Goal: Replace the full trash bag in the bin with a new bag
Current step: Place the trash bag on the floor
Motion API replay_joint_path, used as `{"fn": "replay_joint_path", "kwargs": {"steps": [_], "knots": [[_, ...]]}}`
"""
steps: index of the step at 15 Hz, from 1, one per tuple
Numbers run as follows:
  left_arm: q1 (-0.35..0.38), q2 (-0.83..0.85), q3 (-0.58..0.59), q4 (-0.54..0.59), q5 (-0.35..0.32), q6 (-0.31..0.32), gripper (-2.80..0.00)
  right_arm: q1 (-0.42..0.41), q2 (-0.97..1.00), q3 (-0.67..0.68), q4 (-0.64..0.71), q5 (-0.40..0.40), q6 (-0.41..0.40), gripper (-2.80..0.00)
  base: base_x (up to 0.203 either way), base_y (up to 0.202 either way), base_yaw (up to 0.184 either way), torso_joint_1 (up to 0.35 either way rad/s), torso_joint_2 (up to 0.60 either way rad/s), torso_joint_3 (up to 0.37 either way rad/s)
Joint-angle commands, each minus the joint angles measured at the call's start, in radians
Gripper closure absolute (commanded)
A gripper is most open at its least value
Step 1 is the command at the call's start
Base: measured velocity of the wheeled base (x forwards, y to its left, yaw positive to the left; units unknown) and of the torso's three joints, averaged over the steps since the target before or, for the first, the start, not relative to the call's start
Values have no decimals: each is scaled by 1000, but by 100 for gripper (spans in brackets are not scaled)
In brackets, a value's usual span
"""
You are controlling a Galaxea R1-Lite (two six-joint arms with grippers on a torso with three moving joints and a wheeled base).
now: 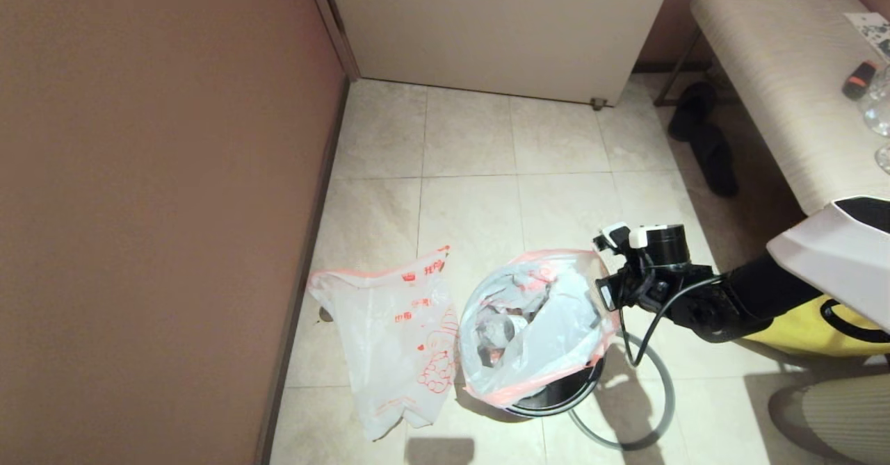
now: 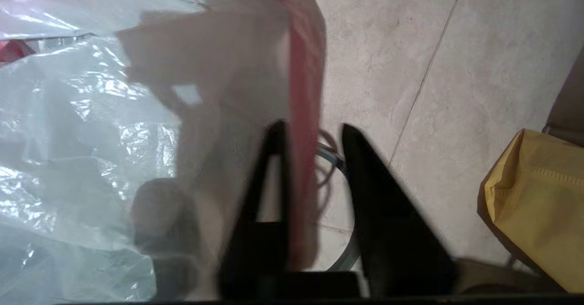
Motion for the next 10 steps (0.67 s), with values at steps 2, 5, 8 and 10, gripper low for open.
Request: {"fn": "replay_joint_path", "kwargs": {"steps": [2,5,8,10], "knots": [[0,0,0,-1,1,0,0,6,16,-3,-6,-9,-10,0,0,0,0,0,0,0],[0,0,0,-1,0,0,0,10,-91,68,-7,-13,-7,0,0,0,0,0,0,0],[0,0,0,-1,1,0,0,29,-197,129,-5,-12,49,0,0,0,0,0,0,0],[0,0,0,-1,1,0,0,46,-234,152,3,19,170,0,0,0,0,0,0,0]]}}
